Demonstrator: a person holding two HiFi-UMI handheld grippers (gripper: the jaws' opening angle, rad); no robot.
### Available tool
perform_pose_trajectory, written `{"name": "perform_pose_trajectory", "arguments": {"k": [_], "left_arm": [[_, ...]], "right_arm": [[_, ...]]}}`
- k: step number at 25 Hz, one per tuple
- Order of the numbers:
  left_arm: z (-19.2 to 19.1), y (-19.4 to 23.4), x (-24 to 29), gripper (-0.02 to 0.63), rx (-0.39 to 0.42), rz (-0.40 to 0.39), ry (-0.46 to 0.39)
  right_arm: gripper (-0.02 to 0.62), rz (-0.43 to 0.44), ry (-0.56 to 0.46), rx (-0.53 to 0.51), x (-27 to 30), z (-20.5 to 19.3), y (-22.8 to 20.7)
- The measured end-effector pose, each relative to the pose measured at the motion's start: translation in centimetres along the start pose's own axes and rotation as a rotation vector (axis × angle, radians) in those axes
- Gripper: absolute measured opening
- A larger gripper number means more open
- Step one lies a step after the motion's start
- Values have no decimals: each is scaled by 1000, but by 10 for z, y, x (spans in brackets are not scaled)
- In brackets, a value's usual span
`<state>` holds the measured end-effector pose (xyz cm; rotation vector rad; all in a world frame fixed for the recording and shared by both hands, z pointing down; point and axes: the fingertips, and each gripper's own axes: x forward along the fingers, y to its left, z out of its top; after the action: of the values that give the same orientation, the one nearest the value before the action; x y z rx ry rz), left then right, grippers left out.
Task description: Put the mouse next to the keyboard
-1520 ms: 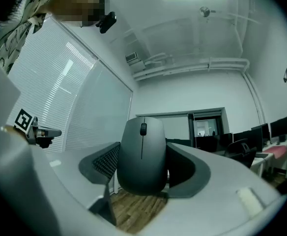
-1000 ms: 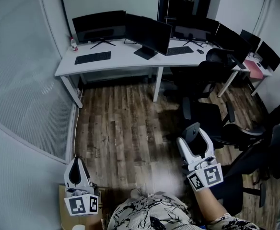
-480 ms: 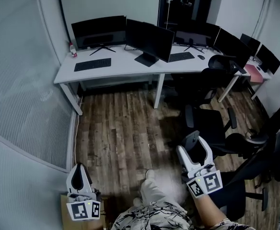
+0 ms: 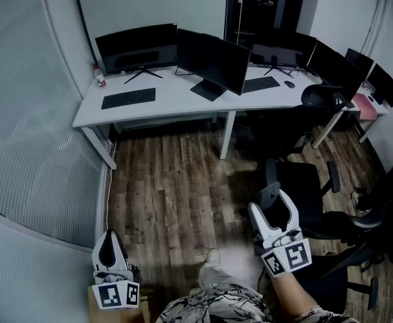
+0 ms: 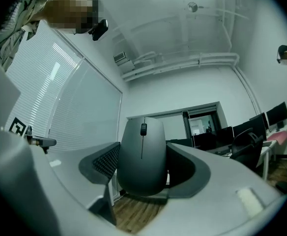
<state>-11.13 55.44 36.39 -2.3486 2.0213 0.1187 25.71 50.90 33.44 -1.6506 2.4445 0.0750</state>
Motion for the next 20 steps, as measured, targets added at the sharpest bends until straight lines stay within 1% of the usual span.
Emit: {"name": "perform_pose_trajectory", "arguments": {"k": [7, 13, 20], "left_arm": [[4, -2, 65, -2, 18, 13, -5], [5, -8, 114, -2, 19, 55, -12], [4, -17, 159, -2, 25, 107, -13]], "right_arm": [[302, 7, 6, -13, 57, -6, -37], [302, 45, -4, -8, 110, -9, -69], [302, 85, -3, 1, 157, -18, -105]]}}
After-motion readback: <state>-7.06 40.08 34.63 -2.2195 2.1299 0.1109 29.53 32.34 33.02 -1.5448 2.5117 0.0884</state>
